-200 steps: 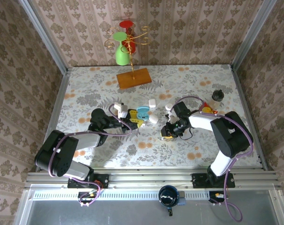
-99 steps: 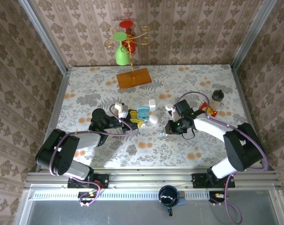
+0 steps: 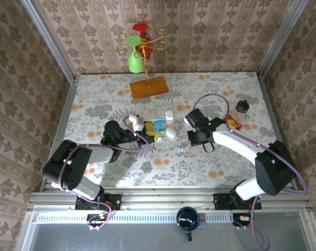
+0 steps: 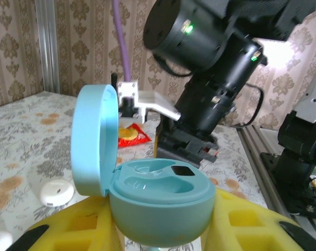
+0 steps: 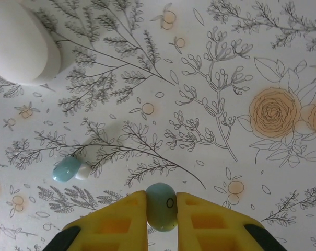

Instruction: Insert wireless bluetooth earbuds into charging case

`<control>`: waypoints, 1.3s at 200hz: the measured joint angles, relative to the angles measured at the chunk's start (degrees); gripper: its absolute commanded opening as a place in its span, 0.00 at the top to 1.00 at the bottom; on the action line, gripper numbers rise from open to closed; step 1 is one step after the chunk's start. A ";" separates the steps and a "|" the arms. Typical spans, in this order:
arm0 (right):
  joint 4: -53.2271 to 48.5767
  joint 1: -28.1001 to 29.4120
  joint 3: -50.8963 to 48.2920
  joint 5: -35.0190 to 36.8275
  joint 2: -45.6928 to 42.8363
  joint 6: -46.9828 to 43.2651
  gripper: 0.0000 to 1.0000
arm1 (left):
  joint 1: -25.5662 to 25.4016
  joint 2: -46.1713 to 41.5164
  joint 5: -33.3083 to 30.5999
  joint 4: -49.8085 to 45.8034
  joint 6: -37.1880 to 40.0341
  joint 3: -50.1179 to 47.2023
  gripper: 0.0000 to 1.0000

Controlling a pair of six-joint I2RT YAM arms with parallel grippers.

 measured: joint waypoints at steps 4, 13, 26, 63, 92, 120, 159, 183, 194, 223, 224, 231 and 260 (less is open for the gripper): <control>0.15 0.35 0.00 0.17 -0.35 -0.42 0.82 | 0.00 0.50 -0.07 -0.04 0.17 0.00 0.76; 0.85 1.03 -0.04 0.15 -1.66 -1.29 0.82 | 0.00 1.62 -0.13 -0.04 0.39 0.02 0.76; 3.08 1.68 -0.44 -0.26 -4.66 -2.82 0.83 | 0.00 2.62 -0.11 -0.07 0.61 0.00 0.76; 13.60 2.16 -3.74 -6.36 -14.86 -7.26 0.84 | 0.00 2.89 -0.07 -0.02 1.05 0.02 0.76; 20.31 2.34 -4.92 -14.38 -16.85 -9.01 0.84 | -0.02 2.89 1.16 -0.02 1.03 0.28 0.79; 25.16 3.08 -4.92 -21.29 -16.85 -10.34 0.84 | -0.11 3.45 2.95 0.00 1.01 1.46 0.80; 27.56 4.50 -4.44 -25.81 -15.63 -11.72 0.84 | -0.11 3.78 4.37 -0.02 0.81 2.05 0.80; 27.63 5.03 -4.00 -26.69 -13.94 -12.57 0.84 | -0.11 3.78 4.70 -0.02 0.79 2.05 0.80; 27.61 5.05 -4.00 -26.80 -13.64 -12.98 0.84 | -0.11 3.76 4.70 0.00 0.79 2.05 0.80; 27.54 5.05 -3.87 -27.17 -13.00 -13.25 0.84 | -0.11 3.76 4.70 0.00 0.81 2.05 0.80; 27.54 5.05 -3.85 -27.19 -12.96 -13.25 0.84 | -0.11 3.76 4.70 -0.02 0.79 2.05 0.80; 27.54 5.11 -3.76 -27.17 -12.87 -13.25 0.84 | -0.11 3.74 4.72 0.00 0.79 2.05 0.80; 28.09 5.20 -3.65 -27.17 -12.66 -13.25 0.83 | -0.11 3.74 4.74 -0.02 0.79 2.05 0.80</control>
